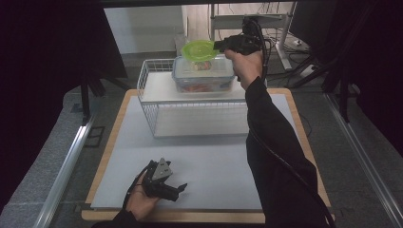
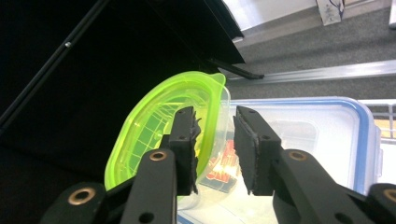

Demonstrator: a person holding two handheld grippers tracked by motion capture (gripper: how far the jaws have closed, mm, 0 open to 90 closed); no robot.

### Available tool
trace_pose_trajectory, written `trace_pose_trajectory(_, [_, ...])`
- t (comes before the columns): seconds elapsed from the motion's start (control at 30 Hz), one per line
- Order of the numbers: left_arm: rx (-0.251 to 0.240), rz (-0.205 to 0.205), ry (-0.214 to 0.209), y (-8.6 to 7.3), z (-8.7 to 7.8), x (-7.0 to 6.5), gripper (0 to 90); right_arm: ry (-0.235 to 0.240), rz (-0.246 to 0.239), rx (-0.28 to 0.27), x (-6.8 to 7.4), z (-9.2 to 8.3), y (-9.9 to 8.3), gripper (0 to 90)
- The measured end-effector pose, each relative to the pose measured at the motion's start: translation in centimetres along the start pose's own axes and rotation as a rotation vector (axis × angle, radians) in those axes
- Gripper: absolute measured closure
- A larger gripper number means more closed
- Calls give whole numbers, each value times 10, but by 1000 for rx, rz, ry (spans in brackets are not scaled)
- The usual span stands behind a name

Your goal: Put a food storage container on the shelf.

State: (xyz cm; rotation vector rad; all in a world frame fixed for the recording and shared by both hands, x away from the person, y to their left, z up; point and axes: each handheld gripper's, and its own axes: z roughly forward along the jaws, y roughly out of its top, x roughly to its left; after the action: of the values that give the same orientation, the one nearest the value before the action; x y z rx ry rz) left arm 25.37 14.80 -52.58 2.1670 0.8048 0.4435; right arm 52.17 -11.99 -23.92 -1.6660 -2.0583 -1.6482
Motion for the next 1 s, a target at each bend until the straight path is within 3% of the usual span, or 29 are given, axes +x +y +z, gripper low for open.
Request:
trace_pose_trajectory(0.13, [0, 2, 1, 0, 0, 0, 32, 7, -29, -8, 2, -3, 0, 632])
trace_pose_trajectory(0.33, [-1, 2, 4, 0, 0, -1, 32, 22, -106, -11, 2, -12, -3, 457])
trace_pose_trajectory(0.43, [-1, 3, 6, 0, 0, -1, 32, 36, -131, -3, 2, -14, -7, 418])
trace_pose_trajectory(0.5, [-1, 4, 8, 0, 0, -1, 32, 41, -173, 2, 2, -17, -11, 374])
trace_pose_trajectory(0.53, [0, 2, 10, 0, 0, -1, 32, 41, -217, 2, 2, -20, -17, 342])
trace_pose_trajectory(0.57, [0, 2, 10, 0, 0, -1, 32, 41, -217, 2, 2, -20, -17, 342])
trace_pose_trajectory(0.87, [2, 4, 13, 0, 0, 0, 32, 21, -399, 2, -1, -44, -49, 201])
trace_pose_trajectory(1.0, [3, 4, 14, 1, 0, -1, 32, 19, -447, -1, -1, -51, -62, 173])
